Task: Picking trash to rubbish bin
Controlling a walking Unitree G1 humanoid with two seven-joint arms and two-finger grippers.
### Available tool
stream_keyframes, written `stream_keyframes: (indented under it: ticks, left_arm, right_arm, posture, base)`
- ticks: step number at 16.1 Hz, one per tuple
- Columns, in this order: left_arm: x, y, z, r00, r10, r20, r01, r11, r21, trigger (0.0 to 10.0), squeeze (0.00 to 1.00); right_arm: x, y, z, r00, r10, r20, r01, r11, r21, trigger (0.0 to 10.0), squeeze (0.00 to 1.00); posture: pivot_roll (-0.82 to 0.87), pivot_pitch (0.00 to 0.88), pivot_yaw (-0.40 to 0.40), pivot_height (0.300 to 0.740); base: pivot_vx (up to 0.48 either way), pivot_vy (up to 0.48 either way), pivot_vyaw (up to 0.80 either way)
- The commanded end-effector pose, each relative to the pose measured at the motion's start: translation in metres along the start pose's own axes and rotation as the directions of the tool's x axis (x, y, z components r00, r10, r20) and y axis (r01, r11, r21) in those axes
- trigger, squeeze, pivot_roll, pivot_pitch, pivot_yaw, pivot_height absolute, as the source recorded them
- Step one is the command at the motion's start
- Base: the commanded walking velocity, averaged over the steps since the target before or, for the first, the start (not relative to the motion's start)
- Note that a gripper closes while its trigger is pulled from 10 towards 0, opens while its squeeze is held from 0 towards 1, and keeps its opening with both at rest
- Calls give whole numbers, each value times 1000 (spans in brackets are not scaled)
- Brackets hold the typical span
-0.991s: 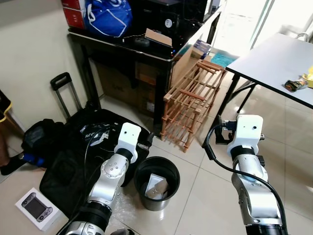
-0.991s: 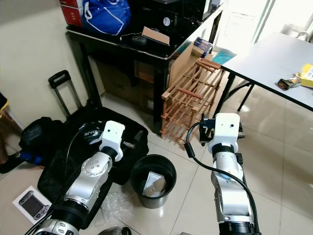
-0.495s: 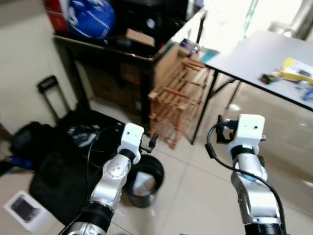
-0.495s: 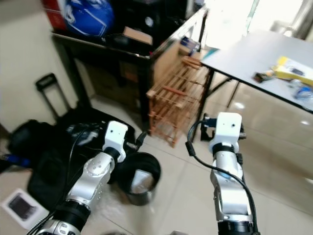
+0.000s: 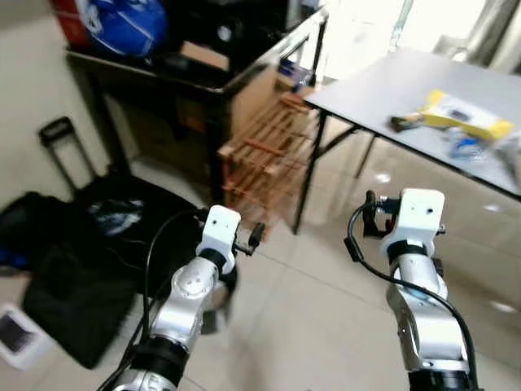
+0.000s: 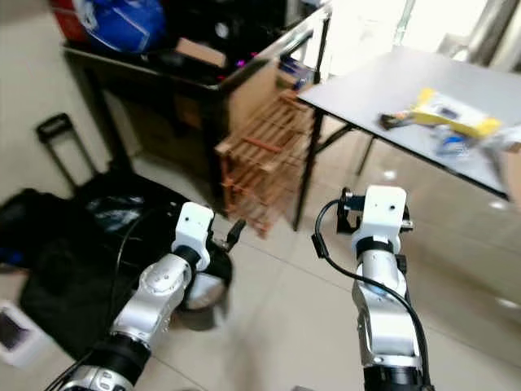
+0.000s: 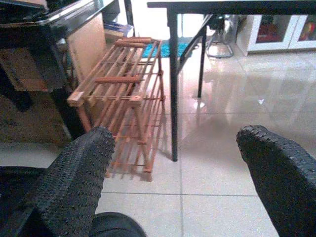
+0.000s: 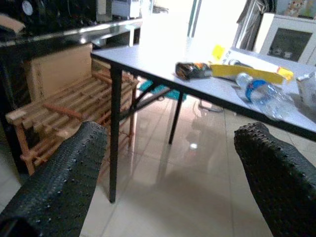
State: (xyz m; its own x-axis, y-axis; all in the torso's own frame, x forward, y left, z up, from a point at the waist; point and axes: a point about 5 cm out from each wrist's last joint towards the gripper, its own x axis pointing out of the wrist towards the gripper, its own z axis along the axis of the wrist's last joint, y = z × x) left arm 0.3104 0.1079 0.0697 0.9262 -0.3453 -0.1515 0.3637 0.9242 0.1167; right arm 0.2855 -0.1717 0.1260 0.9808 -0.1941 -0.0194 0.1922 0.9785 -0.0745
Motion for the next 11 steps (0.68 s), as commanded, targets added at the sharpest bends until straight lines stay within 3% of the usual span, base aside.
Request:
stream_keyframes:
  ticks: [1,11]
  left_arm:
    - [-1,5,1,1000,12,0,-12,1000,7,10000,0]
    - [2,4,0,1000,3,-10,-3,1000,15,10000,0]
  right_arm:
    - [0,5,3,1000,16,6,-16,1000,12,10000,0]
    - [1,7,0,1000,17,-11,-17,1000,19,10000,0]
  posture:
    - [-62,72,11,740]
    - [-65,65,20,740]
  base:
    - [0,-461,0]
    - [0,-463,0]
